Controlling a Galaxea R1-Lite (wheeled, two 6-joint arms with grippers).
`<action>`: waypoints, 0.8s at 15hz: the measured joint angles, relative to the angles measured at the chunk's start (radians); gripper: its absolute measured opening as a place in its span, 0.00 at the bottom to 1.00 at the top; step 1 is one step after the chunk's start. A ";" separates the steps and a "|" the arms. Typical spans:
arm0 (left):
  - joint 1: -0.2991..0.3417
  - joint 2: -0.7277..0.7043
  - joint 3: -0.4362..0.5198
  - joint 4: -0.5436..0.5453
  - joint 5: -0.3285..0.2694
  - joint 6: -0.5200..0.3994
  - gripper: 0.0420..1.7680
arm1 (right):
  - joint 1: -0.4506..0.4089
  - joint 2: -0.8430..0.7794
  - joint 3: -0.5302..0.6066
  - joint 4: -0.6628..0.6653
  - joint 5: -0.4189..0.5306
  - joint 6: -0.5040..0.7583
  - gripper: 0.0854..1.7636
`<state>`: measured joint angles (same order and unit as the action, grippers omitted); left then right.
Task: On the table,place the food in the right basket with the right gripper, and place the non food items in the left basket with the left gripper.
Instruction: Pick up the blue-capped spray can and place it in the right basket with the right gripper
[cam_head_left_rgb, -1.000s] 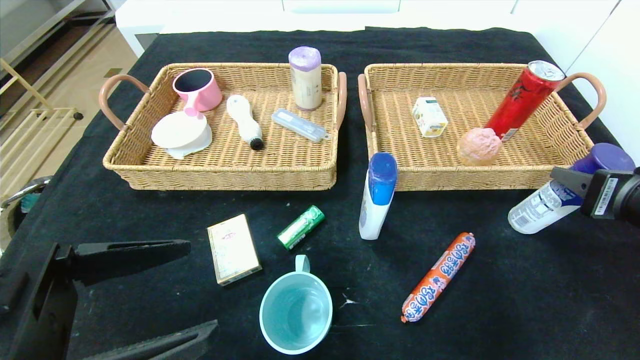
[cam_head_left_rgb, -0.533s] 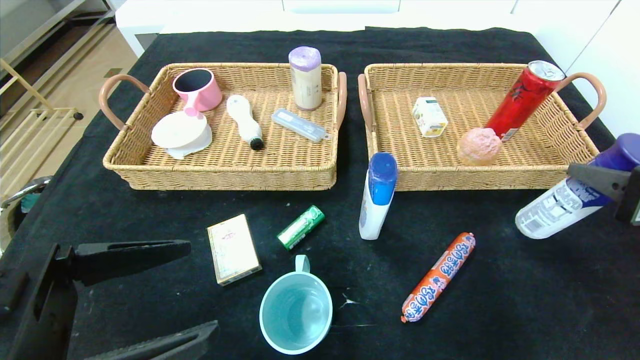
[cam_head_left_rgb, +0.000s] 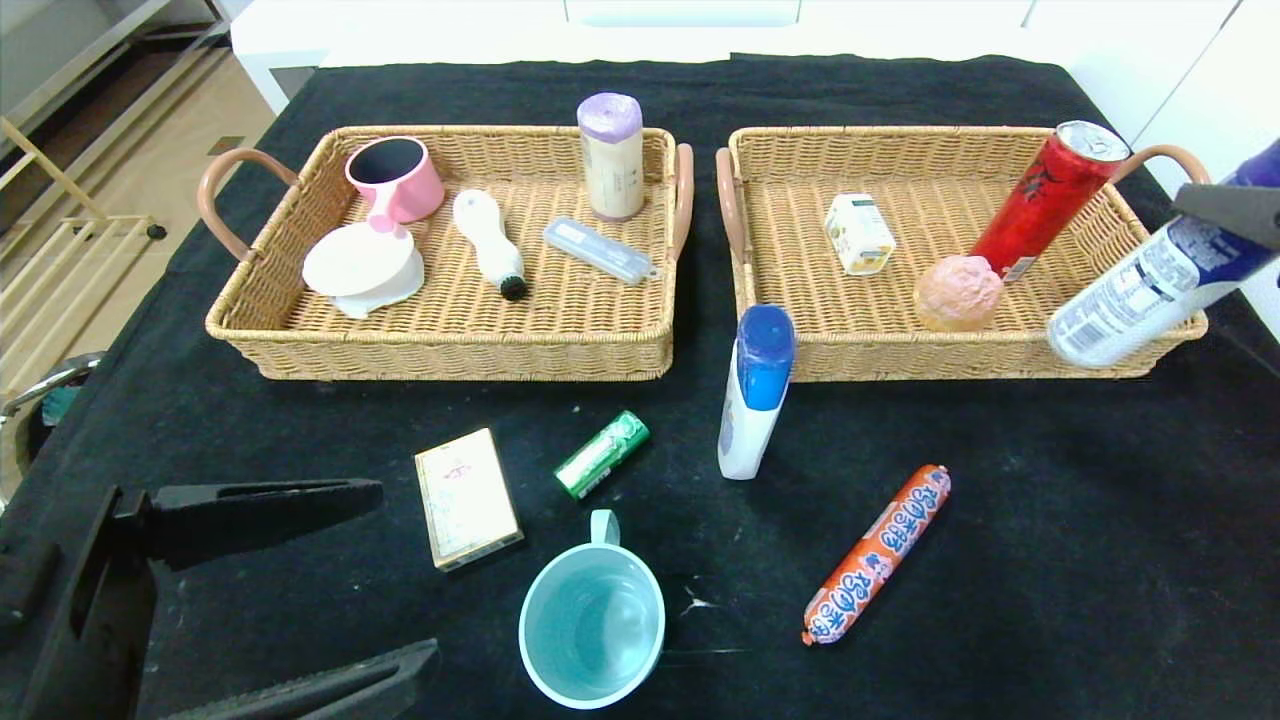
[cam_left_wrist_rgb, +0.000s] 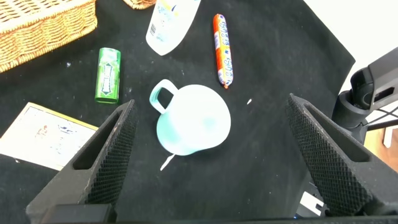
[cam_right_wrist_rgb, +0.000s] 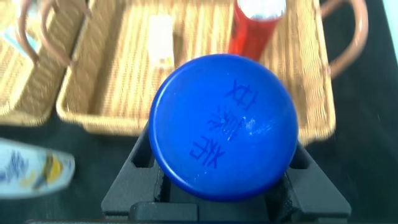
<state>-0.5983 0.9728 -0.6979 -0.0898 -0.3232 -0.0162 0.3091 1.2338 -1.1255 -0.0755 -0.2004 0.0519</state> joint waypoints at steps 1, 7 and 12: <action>0.000 0.001 0.000 0.000 0.000 0.000 0.97 | 0.004 0.027 -0.044 -0.001 0.000 -0.003 0.46; 0.001 0.005 -0.004 -0.001 0.000 0.001 0.97 | 0.083 0.203 -0.246 -0.002 -0.016 -0.007 0.46; 0.001 0.010 -0.004 -0.001 0.000 0.001 0.97 | 0.144 0.350 -0.399 -0.005 -0.057 -0.014 0.46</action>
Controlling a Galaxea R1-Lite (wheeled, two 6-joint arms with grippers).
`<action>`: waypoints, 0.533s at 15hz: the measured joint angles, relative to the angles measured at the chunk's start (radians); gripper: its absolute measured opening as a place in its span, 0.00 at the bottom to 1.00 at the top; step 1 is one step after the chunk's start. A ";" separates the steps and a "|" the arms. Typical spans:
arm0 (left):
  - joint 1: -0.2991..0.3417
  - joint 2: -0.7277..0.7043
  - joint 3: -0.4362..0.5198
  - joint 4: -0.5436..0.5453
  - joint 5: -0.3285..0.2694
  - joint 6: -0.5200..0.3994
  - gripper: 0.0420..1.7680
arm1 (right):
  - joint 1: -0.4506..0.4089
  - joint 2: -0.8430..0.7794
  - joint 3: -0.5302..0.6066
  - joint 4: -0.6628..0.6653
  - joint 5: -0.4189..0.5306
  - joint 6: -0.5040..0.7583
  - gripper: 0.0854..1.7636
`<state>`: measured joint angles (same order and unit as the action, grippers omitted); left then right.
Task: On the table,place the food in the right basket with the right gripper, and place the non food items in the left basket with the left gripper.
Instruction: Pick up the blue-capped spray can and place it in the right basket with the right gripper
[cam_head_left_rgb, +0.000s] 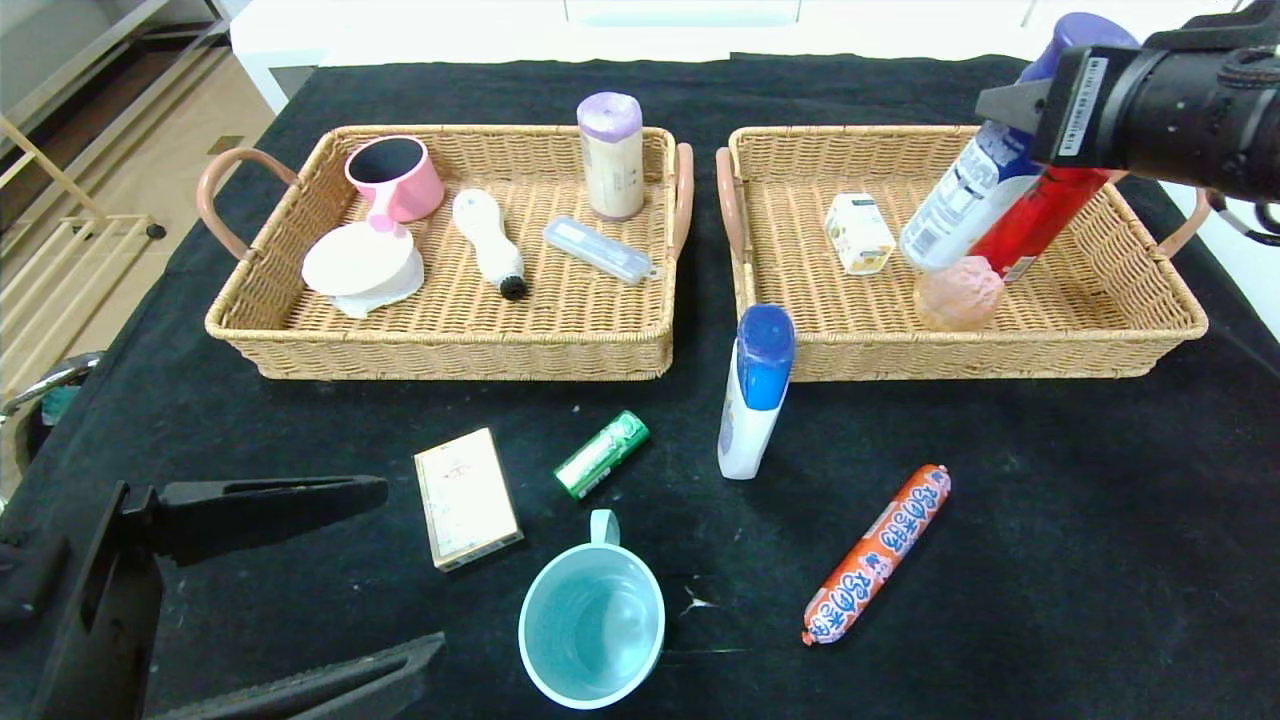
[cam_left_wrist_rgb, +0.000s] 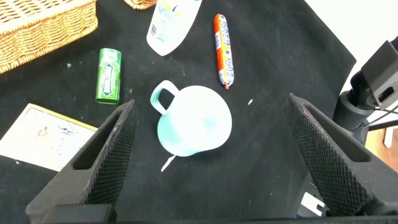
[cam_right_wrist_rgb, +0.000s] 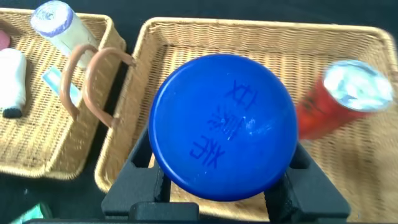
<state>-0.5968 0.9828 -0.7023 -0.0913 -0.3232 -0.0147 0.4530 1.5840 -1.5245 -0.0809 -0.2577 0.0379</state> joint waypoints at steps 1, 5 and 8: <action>0.000 0.001 0.001 0.000 0.000 0.000 0.97 | 0.015 0.030 -0.030 -0.001 -0.009 0.000 0.46; 0.000 0.005 0.002 0.000 0.000 0.000 0.97 | 0.052 0.126 -0.095 -0.009 -0.017 0.000 0.46; 0.000 0.008 0.003 0.000 0.000 0.000 0.97 | 0.060 0.182 -0.109 -0.112 -0.015 -0.005 0.46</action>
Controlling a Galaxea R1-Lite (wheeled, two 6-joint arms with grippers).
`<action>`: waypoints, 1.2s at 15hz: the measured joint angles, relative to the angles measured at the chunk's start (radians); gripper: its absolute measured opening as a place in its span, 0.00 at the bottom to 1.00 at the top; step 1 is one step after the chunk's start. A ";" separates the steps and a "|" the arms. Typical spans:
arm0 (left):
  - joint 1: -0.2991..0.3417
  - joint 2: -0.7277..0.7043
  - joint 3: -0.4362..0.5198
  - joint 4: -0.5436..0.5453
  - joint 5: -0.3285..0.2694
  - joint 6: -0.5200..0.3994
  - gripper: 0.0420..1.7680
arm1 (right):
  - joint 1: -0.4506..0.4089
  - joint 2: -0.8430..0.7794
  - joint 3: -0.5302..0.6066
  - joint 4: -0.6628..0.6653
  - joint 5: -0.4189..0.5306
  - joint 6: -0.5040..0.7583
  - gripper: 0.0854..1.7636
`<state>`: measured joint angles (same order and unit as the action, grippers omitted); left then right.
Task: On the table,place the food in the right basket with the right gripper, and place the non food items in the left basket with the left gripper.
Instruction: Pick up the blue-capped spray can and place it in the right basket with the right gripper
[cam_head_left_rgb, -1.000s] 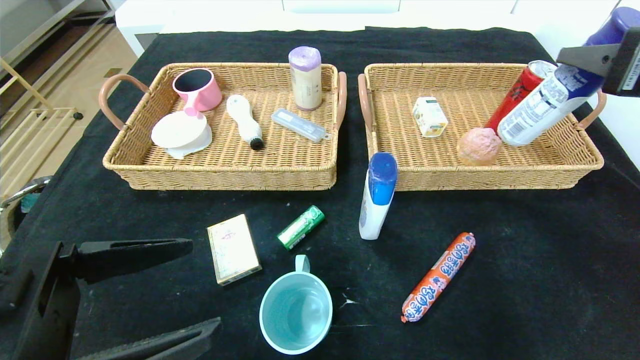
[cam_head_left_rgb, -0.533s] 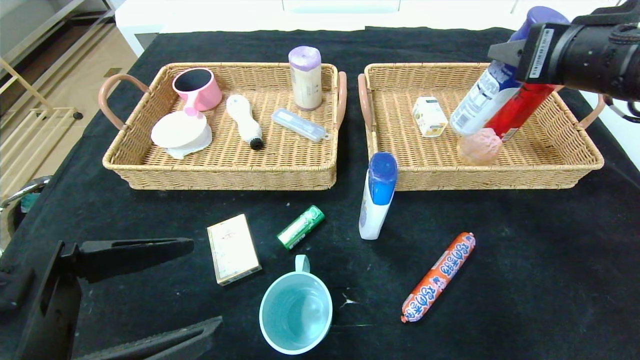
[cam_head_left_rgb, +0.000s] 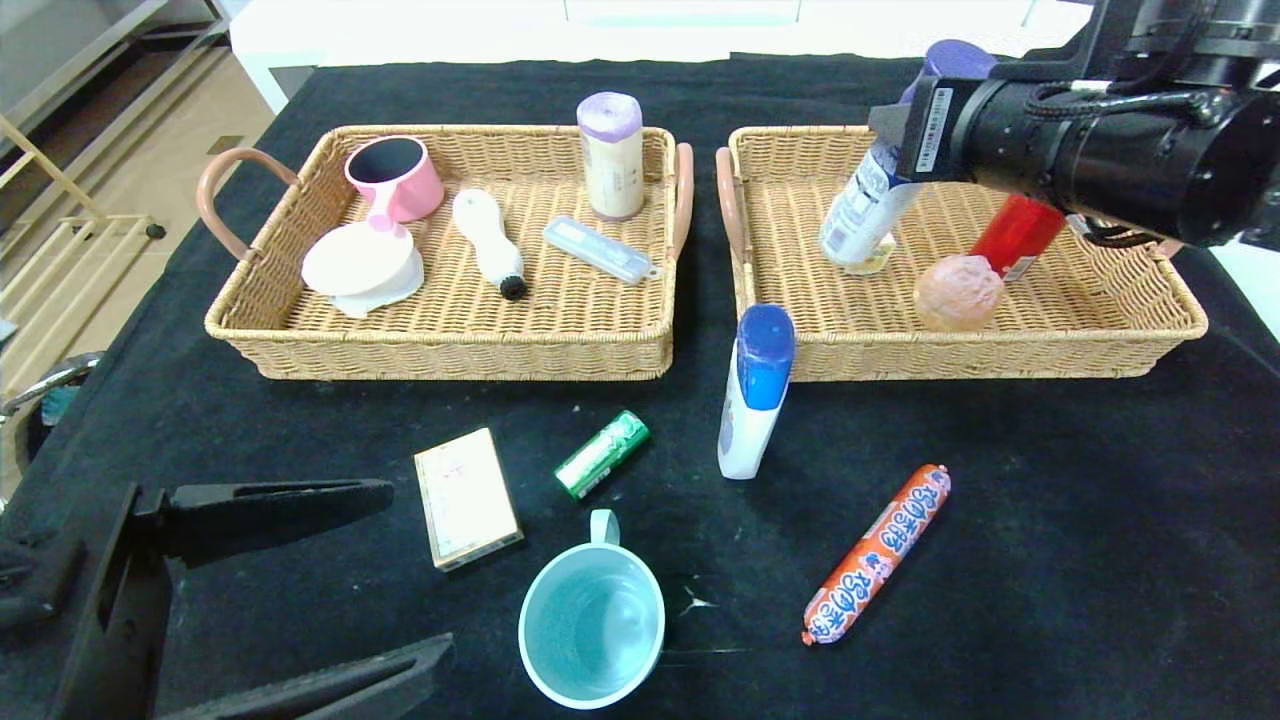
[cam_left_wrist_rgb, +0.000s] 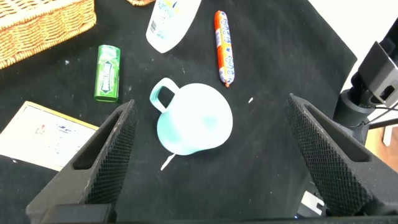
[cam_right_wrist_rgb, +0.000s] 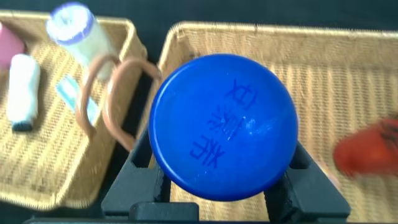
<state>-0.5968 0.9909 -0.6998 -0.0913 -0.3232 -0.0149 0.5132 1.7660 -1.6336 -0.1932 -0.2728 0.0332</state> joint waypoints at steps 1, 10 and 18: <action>0.000 0.001 0.000 0.000 0.000 0.000 0.97 | 0.003 0.019 -0.001 -0.012 0.001 -0.003 0.46; 0.029 0.003 -0.003 -0.039 0.000 0.003 0.97 | 0.021 0.084 0.007 -0.041 0.001 -0.004 0.46; 0.039 0.003 0.007 -0.056 -0.001 0.004 0.97 | 0.020 0.091 0.011 -0.040 -0.019 -0.003 0.63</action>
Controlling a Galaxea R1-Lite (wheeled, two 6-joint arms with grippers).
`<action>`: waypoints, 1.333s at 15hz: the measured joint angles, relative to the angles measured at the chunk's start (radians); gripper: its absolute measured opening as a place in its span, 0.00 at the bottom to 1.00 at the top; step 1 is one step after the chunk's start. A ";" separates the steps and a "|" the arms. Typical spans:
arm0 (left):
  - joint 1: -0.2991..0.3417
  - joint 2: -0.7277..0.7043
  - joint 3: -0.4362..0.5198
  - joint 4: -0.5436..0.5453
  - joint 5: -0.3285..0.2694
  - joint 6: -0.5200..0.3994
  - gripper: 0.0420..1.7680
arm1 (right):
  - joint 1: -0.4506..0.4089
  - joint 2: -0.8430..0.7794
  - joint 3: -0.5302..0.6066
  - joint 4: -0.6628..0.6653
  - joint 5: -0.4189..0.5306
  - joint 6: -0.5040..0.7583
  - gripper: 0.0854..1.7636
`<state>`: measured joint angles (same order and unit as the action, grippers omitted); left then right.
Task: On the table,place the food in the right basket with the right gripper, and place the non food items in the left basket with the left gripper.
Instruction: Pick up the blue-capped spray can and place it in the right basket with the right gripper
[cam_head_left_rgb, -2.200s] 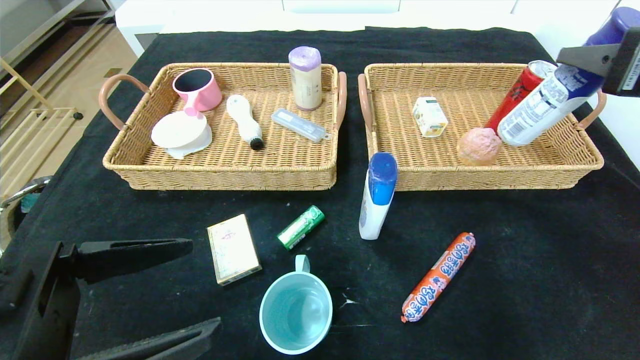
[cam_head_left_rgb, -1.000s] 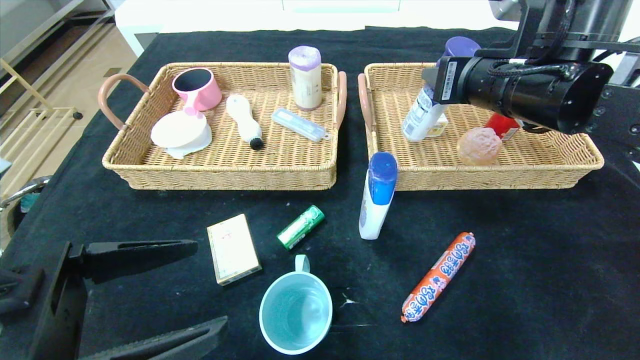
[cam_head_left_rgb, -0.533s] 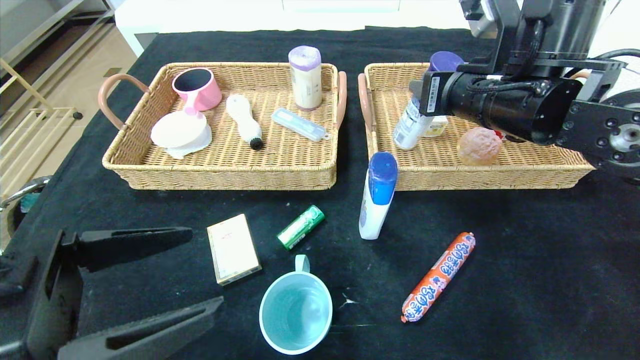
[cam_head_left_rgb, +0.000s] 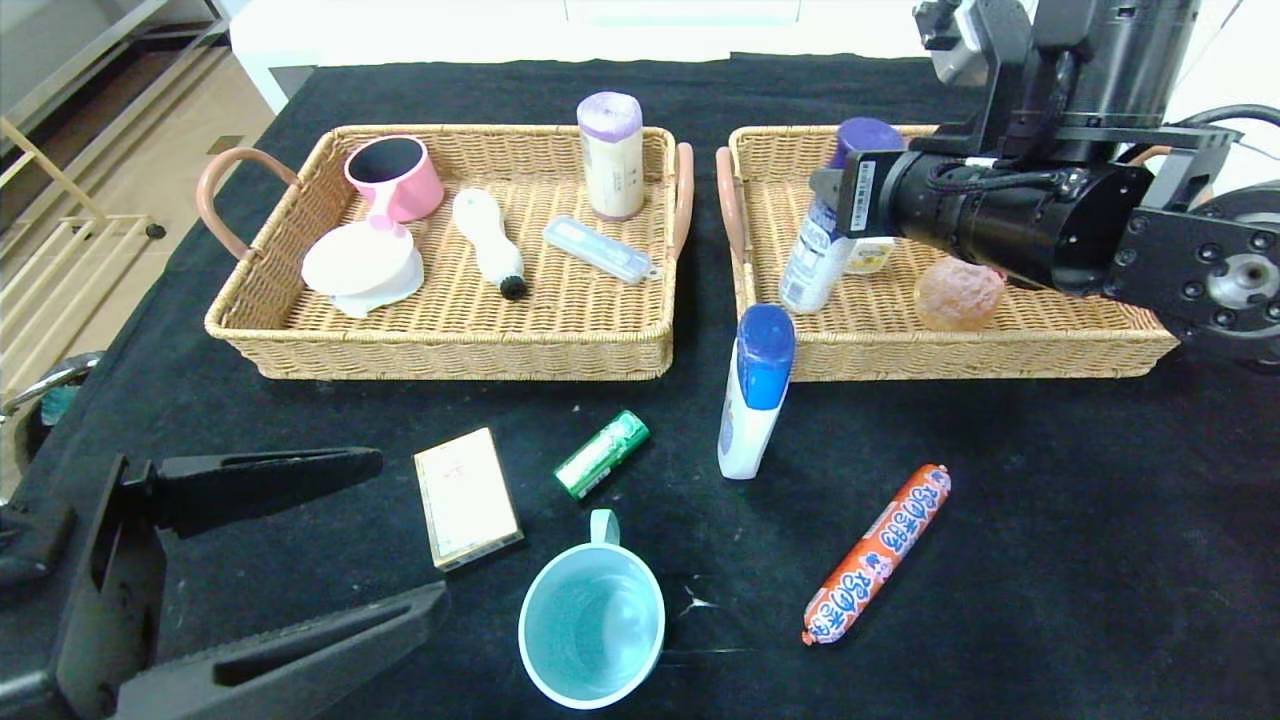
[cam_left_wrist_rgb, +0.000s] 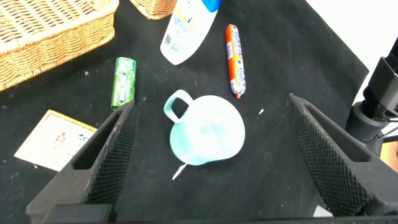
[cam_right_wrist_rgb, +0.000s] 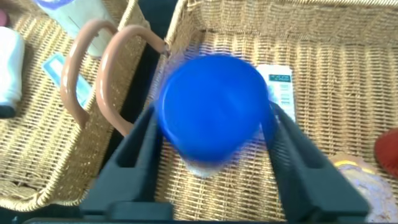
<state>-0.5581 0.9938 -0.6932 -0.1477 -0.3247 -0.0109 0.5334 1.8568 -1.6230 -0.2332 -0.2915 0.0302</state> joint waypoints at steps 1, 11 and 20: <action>0.000 0.000 0.000 0.000 0.000 0.000 0.97 | 0.000 -0.001 0.001 0.001 -0.001 0.000 0.67; -0.002 -0.001 0.000 0.001 0.000 0.002 0.97 | 0.014 -0.149 0.132 0.076 -0.001 -0.004 0.88; -0.003 0.000 -0.001 0.002 0.002 0.009 0.97 | 0.022 -0.387 0.203 0.521 0.001 0.177 0.94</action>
<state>-0.5613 0.9934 -0.6947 -0.1457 -0.3223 -0.0023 0.5555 1.4696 -1.4200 0.2881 -0.2904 0.2072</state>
